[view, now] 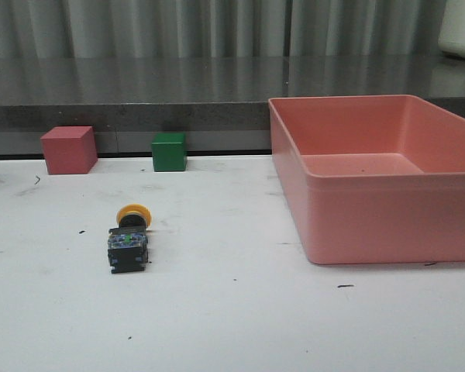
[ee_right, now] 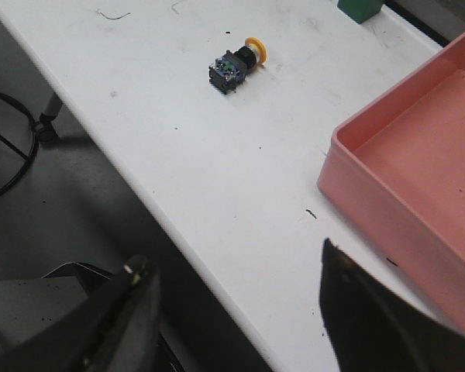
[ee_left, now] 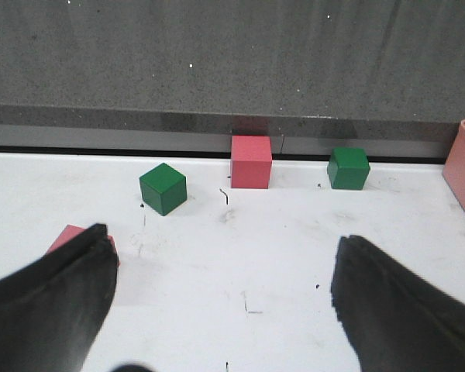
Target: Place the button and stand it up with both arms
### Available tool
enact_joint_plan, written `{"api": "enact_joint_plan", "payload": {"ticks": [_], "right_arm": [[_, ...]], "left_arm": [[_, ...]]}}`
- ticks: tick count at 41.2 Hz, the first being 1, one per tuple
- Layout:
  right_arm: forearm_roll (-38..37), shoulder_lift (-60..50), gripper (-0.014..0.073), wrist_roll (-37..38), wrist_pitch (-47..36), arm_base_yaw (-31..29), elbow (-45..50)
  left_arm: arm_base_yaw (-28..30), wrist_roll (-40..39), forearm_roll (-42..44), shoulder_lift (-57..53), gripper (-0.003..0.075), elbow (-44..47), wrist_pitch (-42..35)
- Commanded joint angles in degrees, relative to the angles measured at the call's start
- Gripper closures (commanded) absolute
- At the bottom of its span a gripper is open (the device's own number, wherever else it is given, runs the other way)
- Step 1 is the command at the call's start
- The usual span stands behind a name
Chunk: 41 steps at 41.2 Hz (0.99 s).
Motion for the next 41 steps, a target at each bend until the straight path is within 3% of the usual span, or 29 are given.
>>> {"api": "enact_joint_plan", "payload": {"ticks": [1, 7, 27, 41], "right_arm": [[-0.06, 0.1, 0.0123, -0.4, -3.18, -0.29, -1.48], [-0.06, 0.1, 0.0123, -0.4, -3.18, -0.29, -1.48], [-0.06, 0.1, 0.0123, -0.4, -3.11, -0.29, -1.48], [-0.06, 0.1, 0.0123, -0.4, -3.11, -0.29, -1.48]], "left_arm": [[-1.53, -0.42, -1.39, 2.97, 0.0153, -3.59, -2.32], [-7.33, 4.08, -1.69, 7.42, 0.0153, -6.2, -0.38], [-25.54, 4.08, -2.3, 29.08, 0.0153, -14.41, 5.05], [-29.77, -0.59, -2.76, 47.76, 0.0153, -23.2, 16.02]]}}
